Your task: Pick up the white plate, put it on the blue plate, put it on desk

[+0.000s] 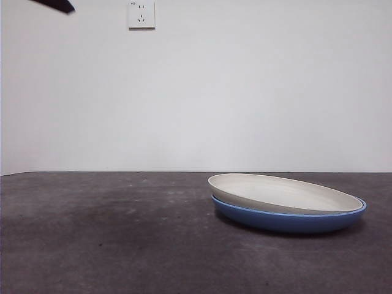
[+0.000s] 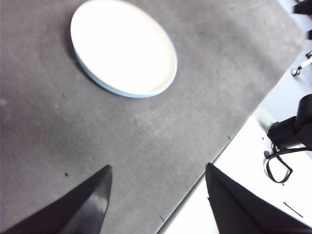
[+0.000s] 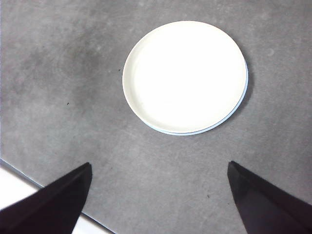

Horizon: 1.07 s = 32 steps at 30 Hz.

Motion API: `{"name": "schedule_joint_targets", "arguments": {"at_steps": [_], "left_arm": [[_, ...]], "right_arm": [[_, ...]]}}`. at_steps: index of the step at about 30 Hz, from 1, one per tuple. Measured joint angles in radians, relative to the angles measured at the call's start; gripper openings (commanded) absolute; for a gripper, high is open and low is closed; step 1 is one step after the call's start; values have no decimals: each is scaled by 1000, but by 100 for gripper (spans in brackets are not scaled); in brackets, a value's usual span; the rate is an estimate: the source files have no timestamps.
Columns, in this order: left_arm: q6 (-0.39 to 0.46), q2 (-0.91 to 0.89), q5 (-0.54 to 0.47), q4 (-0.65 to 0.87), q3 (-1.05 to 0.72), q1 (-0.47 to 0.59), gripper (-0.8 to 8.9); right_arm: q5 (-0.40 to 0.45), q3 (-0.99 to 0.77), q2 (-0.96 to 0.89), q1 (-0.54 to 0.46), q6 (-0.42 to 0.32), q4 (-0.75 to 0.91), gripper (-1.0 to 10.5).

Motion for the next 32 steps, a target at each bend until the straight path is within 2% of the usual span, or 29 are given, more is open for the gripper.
{"name": "schedule_joint_targets", "arguments": {"at_steps": [8, 15, 23, 32], "left_arm": [[7, -42, 0, 0, 0, 0, 312], [8, -41, 0, 3, 0, 0, 312], [8, -41, 0, 3, 0, 0, 312], [8, -41, 0, 3, 0, 0, 312]], "right_arm": [[2, 0, 21, 0, 23, 0, 446], [111, 0, 83, 0, 49, 16, 446], [124, 0, 244, 0, 52, 132, 445], [124, 0, 518, -34, 47, 262, 423]]}}
